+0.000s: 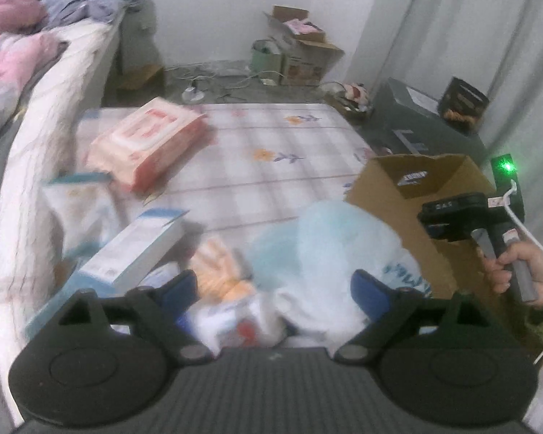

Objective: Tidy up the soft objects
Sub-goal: 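Lower the pink sponge pad into the box and open the right gripper, then move the right gripper to the blue-and-white box and grasp it, then lift the blue-and-white box with the right gripper and carry it over the cardboard box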

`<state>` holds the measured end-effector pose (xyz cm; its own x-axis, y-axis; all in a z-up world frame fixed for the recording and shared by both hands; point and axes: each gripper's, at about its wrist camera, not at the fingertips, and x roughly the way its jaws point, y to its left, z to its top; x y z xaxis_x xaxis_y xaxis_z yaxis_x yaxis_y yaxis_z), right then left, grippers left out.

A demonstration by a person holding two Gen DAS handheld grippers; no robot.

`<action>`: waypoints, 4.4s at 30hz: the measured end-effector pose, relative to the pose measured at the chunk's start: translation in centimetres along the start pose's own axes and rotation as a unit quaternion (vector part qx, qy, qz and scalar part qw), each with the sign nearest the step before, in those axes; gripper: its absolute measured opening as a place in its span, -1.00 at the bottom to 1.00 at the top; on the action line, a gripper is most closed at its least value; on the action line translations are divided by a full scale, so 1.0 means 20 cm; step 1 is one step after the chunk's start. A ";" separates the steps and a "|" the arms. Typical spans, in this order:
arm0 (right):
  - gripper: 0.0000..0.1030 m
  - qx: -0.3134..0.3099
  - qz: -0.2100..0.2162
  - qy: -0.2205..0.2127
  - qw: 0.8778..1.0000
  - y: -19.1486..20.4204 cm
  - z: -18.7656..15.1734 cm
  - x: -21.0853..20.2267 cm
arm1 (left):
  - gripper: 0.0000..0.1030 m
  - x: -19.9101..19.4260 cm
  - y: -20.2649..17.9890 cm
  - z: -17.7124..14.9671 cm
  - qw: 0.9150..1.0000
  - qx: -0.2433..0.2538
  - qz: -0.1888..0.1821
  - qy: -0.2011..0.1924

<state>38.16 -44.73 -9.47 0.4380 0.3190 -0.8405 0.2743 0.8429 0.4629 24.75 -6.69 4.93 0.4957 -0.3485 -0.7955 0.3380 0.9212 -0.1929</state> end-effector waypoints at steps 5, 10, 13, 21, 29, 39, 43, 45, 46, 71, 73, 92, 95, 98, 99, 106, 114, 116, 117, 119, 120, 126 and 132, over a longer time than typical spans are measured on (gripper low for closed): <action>-0.11 0.001 0.005 -0.006 1.000 0.00 0.00 0.00 | 0.80 -0.07 0.14 -0.08 1.000 -0.024 0.000 -0.010; 0.05 0.013 0.006 -0.018 1.000 -0.06 -0.02 -0.11 | 0.81 -0.19 0.25 -0.13 0.998 -0.039 0.021 -0.042; 0.22 0.013 0.007 -0.042 0.999 -0.06 -0.02 -0.22 | 0.88 -0.27 0.32 -0.16 0.996 -0.048 0.030 -0.062; 0.34 -0.027 -0.011 -0.115 0.993 0.07 -0.04 -0.60 | 0.93 -0.44 0.45 -0.23 0.991 -0.054 0.050 -0.115; 0.34 -0.083 0.069 -0.116 0.987 0.51 -0.17 -0.81 | 0.92 -0.44 0.49 -0.24 0.990 -0.019 0.056 -0.128; 0.22 -0.082 0.163 0.026 0.983 1.12 -0.28 -0.35 | 0.64 -0.15 0.51 -0.10 0.996 0.045 0.037 -0.067; 0.07 -0.061 0.154 0.080 0.983 1.25 -0.27 -0.05 | 0.45 0.01 0.57 -0.02 0.998 0.056 0.032 -0.030; 0.00 -0.054 0.142 0.101 0.983 1.30 -0.27 0.09 | 0.40 0.09 0.60 0.01 0.997 0.065 0.034 -0.012; 0.00 -0.052 0.135 0.109 0.983 1.32 -0.27 0.16 | 0.37 0.12 0.61 0.02 0.997 0.069 0.033 -0.004; -0.42 -0.005 0.122 0.154 0.980 1.32 -0.22 0.57 | 0.69 0.49 0.79 0.17 0.993 -0.002 0.004 0.121; -0.41 -0.001 0.124 0.156 0.980 1.32 -0.21 0.58 | 0.69 0.52 0.82 0.17 0.992 -0.015 0.000 0.129; -0.48 -0.001 0.181 0.134 0.974 1.39 -0.21 0.39 | 0.39 0.22 0.77 0.20 0.996 -0.049 0.008 0.074; -0.50 -0.013 0.198 0.121 0.973 1.40 -0.21 0.27 | 0.40 0.10 0.72 0.19 0.997 -0.046 0.004 0.055; -0.52 -0.023 0.218 0.106 0.970 1.38 -0.23 0.14 | 0.40 0.00 0.65 0.19 0.999 -0.039 -0.001 0.038; -0.52 -0.027 0.224 0.099 0.969 1.37 -0.23 0.08 | 0.40 -0.02 0.62 0.19 0.999 -0.038 -0.005 0.033; -0.53 -0.053 0.240 0.042 0.969 1.16 -0.26 -0.33 | 0.41 -0.14 0.32 0.18 0.998 -0.019 -0.049 0.014; -0.54 -0.039 0.221 -0.033 0.974 0.67 -0.27 -0.81 | 0.42 -0.09 -0.21 0.20 0.992 0.035 -0.117 0.016; -0.55 -0.027 0.210 -0.050 0.976 0.53 -0.27 -0.91 | 0.42 -0.05 -0.35 0.21 0.990 0.047 -0.134 0.021; -0.54 -0.021 0.205 -0.058 0.977 0.46 -0.27 -0.96 | 0.42 -0.02 -0.43 0.22 0.988 0.054 -0.141 0.024; -0.55 -0.011 0.192 -0.076 0.978 0.31 -0.27 -1.05 | 0.42 0.04 -0.56 0.24 0.985 0.067 -0.154 0.028; -0.55 -0.006 0.187 -0.083 0.979 0.25 -0.26 -1.08 | 0.42 0.07 -0.62 0.24 0.984 0.072 -0.160 0.030; -0.97 0.020 0.149 -0.108 0.983 -0.09 -0.22 -1.19 | 0.45 0.22 -0.93 0.26 0.979 0.105 -0.169 0.035; -0.97 0.044 0.108 -0.098 0.988 -0.35 -0.10 -1.07 | 0.46 0.36 -1.00 0.28 0.980 0.105 -0.161 0.043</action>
<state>25.11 -56.53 4.70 0.6493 0.3907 -0.6525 0.2260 0.7201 0.6560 26.06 -28.62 6.24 0.2706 -0.5918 -0.7593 0.6273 0.7067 -0.3272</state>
